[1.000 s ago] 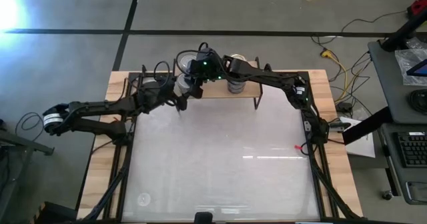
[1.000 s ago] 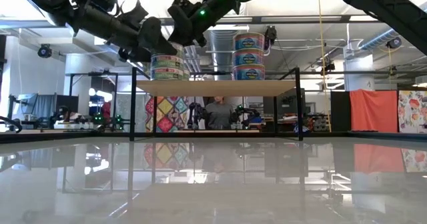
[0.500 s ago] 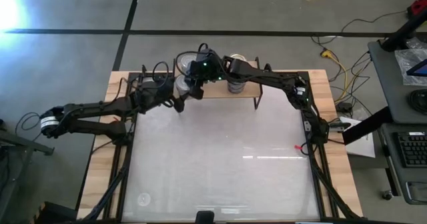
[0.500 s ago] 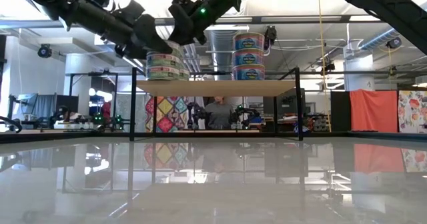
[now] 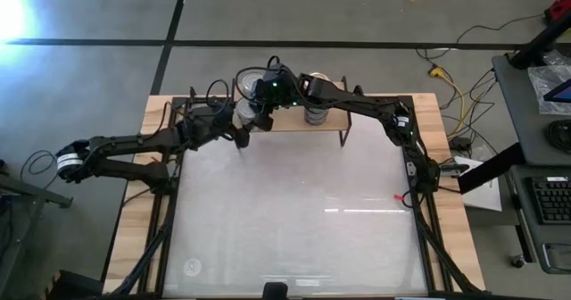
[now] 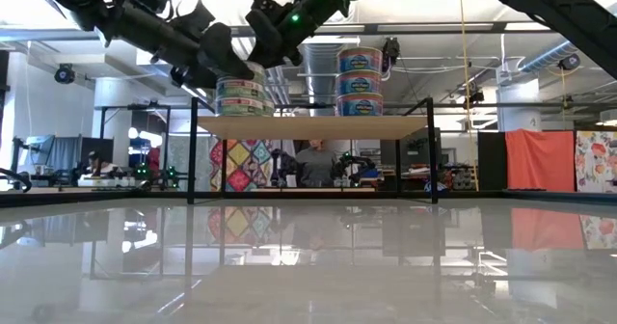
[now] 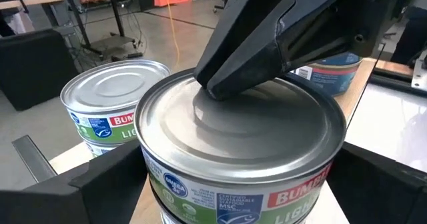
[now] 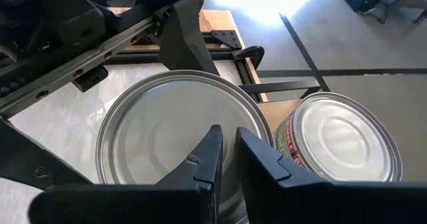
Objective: Stack canned seafood by type on shelf
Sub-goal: Stack the green tuna can on top of the green tuna can on the shelf
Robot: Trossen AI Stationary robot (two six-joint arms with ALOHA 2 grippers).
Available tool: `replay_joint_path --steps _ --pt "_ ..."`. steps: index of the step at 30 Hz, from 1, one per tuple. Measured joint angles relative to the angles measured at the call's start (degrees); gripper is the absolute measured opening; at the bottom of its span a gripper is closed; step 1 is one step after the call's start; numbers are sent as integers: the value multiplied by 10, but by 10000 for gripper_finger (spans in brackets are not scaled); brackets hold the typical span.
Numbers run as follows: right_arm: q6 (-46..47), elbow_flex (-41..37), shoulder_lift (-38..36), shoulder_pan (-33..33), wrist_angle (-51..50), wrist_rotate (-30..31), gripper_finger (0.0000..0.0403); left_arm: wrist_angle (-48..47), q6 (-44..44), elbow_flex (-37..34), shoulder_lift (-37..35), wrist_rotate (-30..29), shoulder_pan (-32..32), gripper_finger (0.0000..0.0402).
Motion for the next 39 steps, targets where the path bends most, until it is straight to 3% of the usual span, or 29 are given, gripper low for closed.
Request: replay_joint_path --steps 8,20,26,29,33,39 --pt "2 0 0 -1 -5 0 38 -49 9 27 1 0 1 395" --pt "7 -1 0 -3 -6 -3 38 54 -15 -32 -2 15 2 398" --pt "7 -1 0 -3 -7 -5 38 51 5 -39 -5 13 2 399" --pt "10 -1 0 -3 -12 -1 38 -36 50 -5 -9 12 1 399" --pt "10 -2 0 -5 -37 8 38 -234 111 71 -2 25 1 399" --pt "10 -3 0 -8 -42 4 38 -327 117 124 1 32 3 399"
